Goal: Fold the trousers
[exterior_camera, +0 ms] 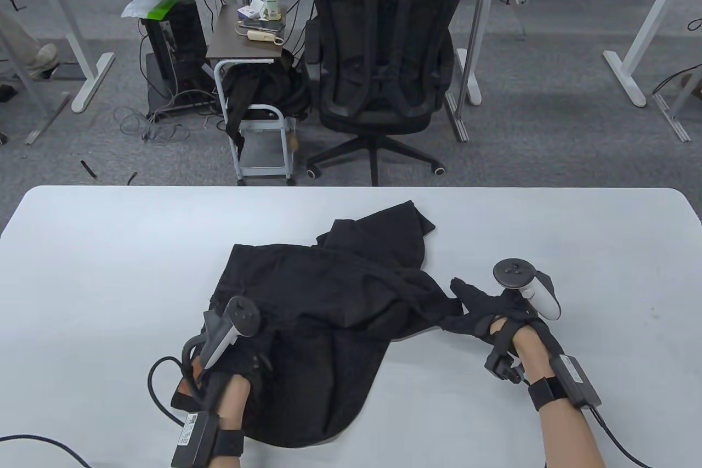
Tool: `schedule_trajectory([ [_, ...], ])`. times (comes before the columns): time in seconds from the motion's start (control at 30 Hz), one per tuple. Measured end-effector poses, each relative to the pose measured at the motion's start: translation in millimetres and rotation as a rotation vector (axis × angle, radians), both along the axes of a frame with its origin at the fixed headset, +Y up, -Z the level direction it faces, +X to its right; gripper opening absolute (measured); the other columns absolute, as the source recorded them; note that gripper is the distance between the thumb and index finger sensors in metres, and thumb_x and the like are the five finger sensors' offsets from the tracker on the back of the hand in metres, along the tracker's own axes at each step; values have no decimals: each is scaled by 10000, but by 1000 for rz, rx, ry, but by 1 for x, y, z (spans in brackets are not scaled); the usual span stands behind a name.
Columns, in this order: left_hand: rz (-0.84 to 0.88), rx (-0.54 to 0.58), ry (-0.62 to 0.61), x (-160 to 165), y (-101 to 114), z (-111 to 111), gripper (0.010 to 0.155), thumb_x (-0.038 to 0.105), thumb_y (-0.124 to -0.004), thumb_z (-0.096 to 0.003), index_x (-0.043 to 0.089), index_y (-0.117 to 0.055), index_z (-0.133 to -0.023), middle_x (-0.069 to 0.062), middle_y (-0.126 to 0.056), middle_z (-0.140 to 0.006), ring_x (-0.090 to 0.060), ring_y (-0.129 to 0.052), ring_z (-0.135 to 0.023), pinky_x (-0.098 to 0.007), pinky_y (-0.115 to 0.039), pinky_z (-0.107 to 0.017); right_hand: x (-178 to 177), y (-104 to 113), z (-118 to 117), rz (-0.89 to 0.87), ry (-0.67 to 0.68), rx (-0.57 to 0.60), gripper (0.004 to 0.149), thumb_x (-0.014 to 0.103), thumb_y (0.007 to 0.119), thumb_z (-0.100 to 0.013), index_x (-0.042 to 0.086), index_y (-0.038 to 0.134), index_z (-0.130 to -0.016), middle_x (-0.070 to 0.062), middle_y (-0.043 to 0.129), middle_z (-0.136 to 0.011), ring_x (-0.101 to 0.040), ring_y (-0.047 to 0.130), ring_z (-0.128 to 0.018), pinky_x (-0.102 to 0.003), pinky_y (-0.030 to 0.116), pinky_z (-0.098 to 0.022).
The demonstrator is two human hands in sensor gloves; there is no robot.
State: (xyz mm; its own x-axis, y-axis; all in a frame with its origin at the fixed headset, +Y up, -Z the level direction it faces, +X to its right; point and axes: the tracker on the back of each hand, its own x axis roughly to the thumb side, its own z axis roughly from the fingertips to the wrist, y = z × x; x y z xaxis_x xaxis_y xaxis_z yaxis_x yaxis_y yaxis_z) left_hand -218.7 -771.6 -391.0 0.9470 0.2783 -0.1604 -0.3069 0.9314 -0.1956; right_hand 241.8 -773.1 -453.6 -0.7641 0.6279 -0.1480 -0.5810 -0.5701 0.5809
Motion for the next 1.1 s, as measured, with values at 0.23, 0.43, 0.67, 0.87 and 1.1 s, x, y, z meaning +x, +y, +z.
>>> schedule_trajectory([
  [0.23, 6, -186, -52, 9, -23, -6, 767, 601, -643, -508, 448, -133, -1060, 114, -163, -1252, -284, -172, -1165, -593, -324, -807, -28, -6, -12, 95, -57, 335, 613, 345, 878, -441, 314, 670, -1017, -104, 413, -1146, -499, 426, -1018, -661, 369, -725],
  [0.43, 15, -200, -9, -1, -20, -5, 752, 599, -644, -508, 419, -183, -1074, 84, -203, -1253, -280, -206, -1164, -570, -357, -807, -25, 30, -10, -501, -289, 566, 421, 307, 882, -440, 176, 908, -839, -137, 929, -813, -442, 785, -859, -644, 548, -674],
  [0.67, 9, -226, 64, -14, -17, -2, 737, 582, -648, -515, 370, -241, -1091, 35, -254, -1256, -270, -237, -1164, -562, -369, -804, -1, 114, 4, -576, -340, 798, 532, 281, 918, -435, 131, 788, -929, -93, 945, -700, -362, 858, -716, -614, 572, -675],
  [0.87, -27, -234, 112, -16, -15, 0, 729, 574, -643, -521, 364, -247, -1095, 25, -269, -1256, -275, -247, -1162, -567, -377, -799, 0, 130, 3, -414, -456, 892, 605, 253, 867, -459, 139, 660, -1016, -117, 836, -880, -406, 734, -846, -655, 434, -723],
  [1.1, -53, -242, 186, -26, -14, 2, 730, 579, -639, -524, 362, -242, -1097, 12, -255, -1256, -292, -237, -1158, -573, -381, -796, -19, 73, 0, -50, -290, 709, 682, 361, 826, -471, 186, 552, -1070, -160, 535, -1106, -478, 487, -1003, -685, 328, -731],
])
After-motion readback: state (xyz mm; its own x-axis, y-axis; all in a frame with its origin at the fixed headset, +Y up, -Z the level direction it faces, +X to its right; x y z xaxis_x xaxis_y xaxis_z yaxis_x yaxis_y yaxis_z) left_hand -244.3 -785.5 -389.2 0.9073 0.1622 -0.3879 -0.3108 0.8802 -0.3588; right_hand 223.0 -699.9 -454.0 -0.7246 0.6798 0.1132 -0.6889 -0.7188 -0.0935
